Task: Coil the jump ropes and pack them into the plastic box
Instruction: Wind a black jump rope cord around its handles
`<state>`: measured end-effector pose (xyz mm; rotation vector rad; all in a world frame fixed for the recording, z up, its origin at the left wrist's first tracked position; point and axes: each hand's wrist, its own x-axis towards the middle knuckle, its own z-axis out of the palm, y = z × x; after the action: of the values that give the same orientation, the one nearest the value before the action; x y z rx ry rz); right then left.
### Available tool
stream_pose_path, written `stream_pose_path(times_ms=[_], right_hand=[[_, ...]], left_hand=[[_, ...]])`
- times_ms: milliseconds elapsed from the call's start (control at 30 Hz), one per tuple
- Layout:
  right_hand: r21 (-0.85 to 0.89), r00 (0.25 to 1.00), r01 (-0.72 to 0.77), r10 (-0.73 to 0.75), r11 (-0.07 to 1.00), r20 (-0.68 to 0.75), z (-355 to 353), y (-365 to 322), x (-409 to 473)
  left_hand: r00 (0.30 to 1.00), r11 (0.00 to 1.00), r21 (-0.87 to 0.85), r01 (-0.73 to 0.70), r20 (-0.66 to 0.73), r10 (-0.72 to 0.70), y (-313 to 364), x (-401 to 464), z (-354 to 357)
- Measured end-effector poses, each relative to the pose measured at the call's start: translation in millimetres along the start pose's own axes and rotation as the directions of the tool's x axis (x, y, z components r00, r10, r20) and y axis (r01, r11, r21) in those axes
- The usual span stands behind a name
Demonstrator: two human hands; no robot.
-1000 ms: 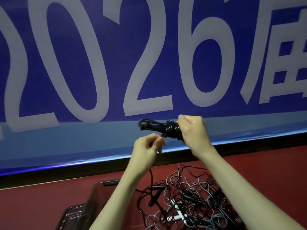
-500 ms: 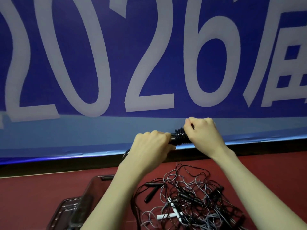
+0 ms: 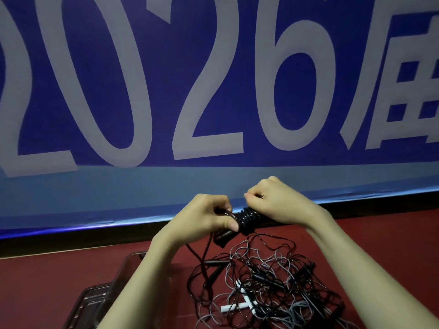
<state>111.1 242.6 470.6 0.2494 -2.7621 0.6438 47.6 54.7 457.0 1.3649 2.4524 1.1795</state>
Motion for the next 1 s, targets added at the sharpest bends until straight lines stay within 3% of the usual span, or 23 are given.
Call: stream_pose_path(times_ms=[133, 367, 500, 633, 700, 833, 1000], right_hand=[[0.165, 0.999, 0.027, -0.030, 0.986, 0.017, 0, -4, 1], [0.524, 0.999, -0.004, 0.024, 0.852, -0.032, 3, -1, 5], [0.665, 0.969, -0.022, 0.180, 0.747, -0.170, 4, 5, 12], [0.759, 0.867, -0.019, 0.389, 0.651, -0.312, 1, 16, 16], [0.731, 0.815, -0.030, 0.441, 0.681, -0.377, 2, 20, 16], [0.575, 0.722, -0.091, 0.452, 0.813, -0.525, 3, 24, 14], [0.375, 0.674, -0.098, 0.339, 0.922, -0.656, -1, 27, 9]], left_hand=[[0.999, 0.963, -0.266, 0.035, 0.017, -0.031, -8, 1, 5], [0.999, 0.921, -0.389, -0.003, -0.037, -0.012, -9, 3, 5], [0.991, 0.914, -0.402, 0.059, -0.085, -0.101, 2, 4, 15], [0.985, 0.864, -0.476, 0.161, 0.021, -0.172, 14, 14, 35], [0.978, 0.896, -0.398, 0.196, 0.016, -0.207, 19, 18, 44], [0.975, 0.978, 0.037, 0.204, -0.092, -0.200, 27, 20, 59], [0.970, 0.859, 0.468, 0.208, -0.211, -0.121, 38, 17, 65]])
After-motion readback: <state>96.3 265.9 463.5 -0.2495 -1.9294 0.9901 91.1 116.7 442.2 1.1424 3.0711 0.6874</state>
